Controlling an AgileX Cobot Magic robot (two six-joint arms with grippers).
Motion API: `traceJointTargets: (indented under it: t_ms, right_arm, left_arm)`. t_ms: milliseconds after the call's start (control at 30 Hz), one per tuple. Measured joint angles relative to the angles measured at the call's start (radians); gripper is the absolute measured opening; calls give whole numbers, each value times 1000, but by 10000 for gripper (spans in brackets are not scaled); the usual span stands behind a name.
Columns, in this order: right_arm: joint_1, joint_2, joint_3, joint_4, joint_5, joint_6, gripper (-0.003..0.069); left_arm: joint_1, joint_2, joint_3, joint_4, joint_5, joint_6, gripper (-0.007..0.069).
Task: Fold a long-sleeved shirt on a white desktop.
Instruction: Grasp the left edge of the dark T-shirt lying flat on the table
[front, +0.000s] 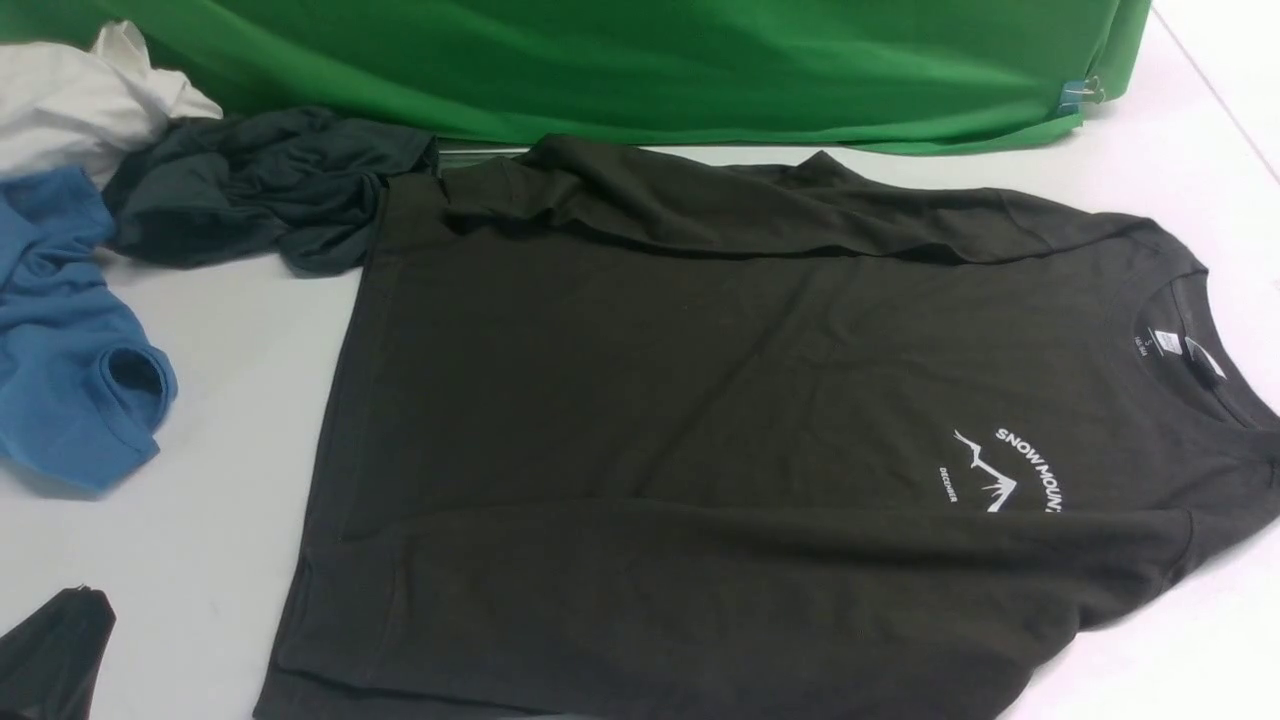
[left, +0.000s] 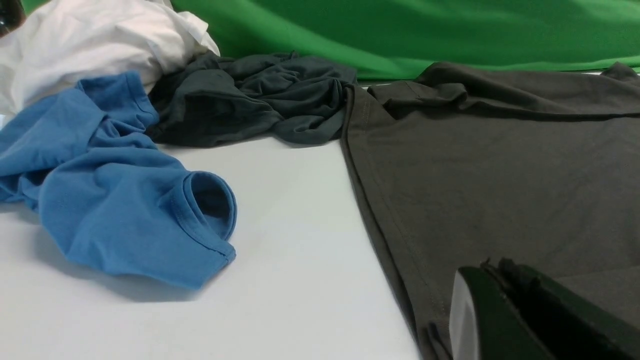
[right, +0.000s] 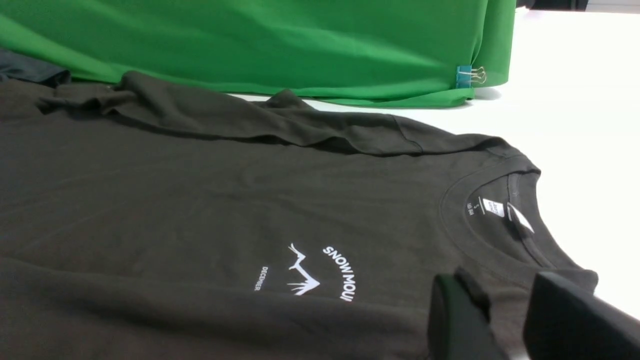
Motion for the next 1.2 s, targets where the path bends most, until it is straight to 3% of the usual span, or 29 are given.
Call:
traceJointTargets:
  t_ms: [533, 667, 800, 933, 1067, 1200]
  right_arm:
    - [0, 0, 0, 0, -30, 9, 240]
    - [0, 0, 0, 3, -152, 112, 240]
    - [0, 0, 0, 5, -334, 317, 240]
    - [0, 0, 0, 7, -459, 390, 240]
    - [0, 0, 0, 7, -628, 414, 240]
    - [0, 0, -4, 7, -759, 429, 240]
  left_arm:
    - [0, 0, 0, 0, 0, 0, 39]
    - [0, 0, 0, 0, 0, 0, 39]
    - [0, 0, 0, 5, -27, 0, 39]
    - [0, 0, 0, 12, -79, -2, 39]
    - [0, 0, 0, -113, -342, -79, 39]
    - [0, 0, 0, -184, -716, -144, 39]
